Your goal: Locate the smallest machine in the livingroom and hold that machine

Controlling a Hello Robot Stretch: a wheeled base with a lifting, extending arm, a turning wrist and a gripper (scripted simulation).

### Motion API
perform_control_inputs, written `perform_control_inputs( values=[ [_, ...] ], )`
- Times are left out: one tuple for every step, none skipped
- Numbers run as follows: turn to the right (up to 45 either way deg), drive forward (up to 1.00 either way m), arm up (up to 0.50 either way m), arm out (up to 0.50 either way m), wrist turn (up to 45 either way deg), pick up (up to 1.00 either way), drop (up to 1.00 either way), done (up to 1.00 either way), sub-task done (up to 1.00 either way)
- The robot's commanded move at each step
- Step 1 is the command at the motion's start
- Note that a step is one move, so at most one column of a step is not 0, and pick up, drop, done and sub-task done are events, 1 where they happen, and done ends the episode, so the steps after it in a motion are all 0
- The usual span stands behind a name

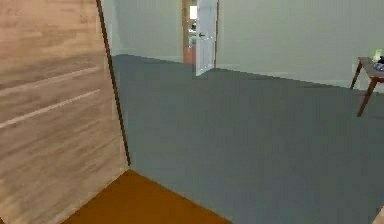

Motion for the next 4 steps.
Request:
perform_control_inputs(
  values=[
    [21.0, 0.0, 0.0, 0.0, 0.0, 0.0, 0.0, 0.0, 0.0],
    [0.0, 0.05, 0.0, 0.0, 0.0, 0.0, 0.0, 0.0, 0.0],
    [-24.0, 0.0, 0.0, 0.0, 0.0, 0.0, 0.0, 0.0, 0.0],
    [0.0, 1.0, 0.0, 0.0, 0.0, 0.0, 0.0, 0.0, 0.0]
  ],
)
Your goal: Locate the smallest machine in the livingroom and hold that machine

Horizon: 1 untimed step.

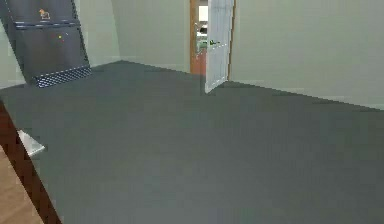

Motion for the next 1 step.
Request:
perform_control_inputs(
  values=[
    [-3.0, 0.0, 0.0, 0.0, 0.0, 0.0, 0.0, 0.0, 0.0]
  ],
)
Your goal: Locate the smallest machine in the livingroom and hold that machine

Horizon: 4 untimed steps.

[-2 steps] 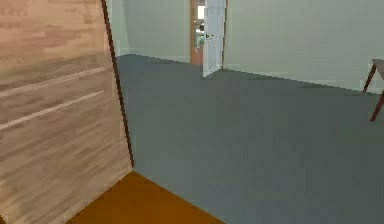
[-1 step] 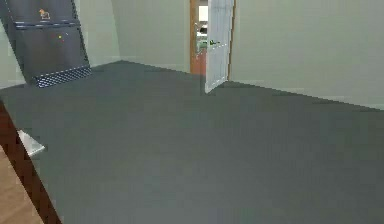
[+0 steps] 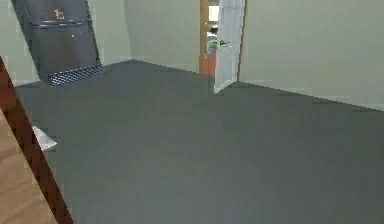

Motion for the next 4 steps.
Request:
perform_control_inputs(
  values=[
    [9.0, 0.0, 0.0, 0.0, 0.0, 0.0, 0.0, 0.0, 0.0],
    [0.0, 0.3, 0.0, 0.0, 0.0, 0.0, 0.0, 0.0, 0.0],
    [-12.0, 0.0, 0.0, 0.0, 0.0, 0.0, 0.0, 0.0, 0.0],
    [0.0, 1.0, 0.0, 0.0, 0.0, 0.0, 0.0, 0.0, 0.0]
  ],
)
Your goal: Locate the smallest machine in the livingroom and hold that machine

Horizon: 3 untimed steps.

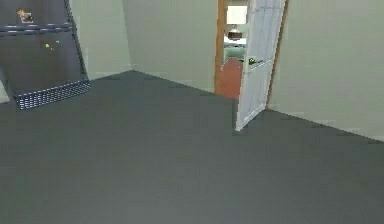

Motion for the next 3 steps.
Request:
perform_control_inputs(
  values=[
    [0.0, 1.0, 0.0, 0.0, 0.0, 0.0, 0.0, 0.0, 0.0],
    [0.0, 1.0, 0.0, 0.0, 0.0, 0.0, 0.0, 0.0, 0.0],
    [-3.0, 0.0, 0.0, 0.0, 0.0, 0.0, 0.0, 0.0, 0.0]
  ],
)
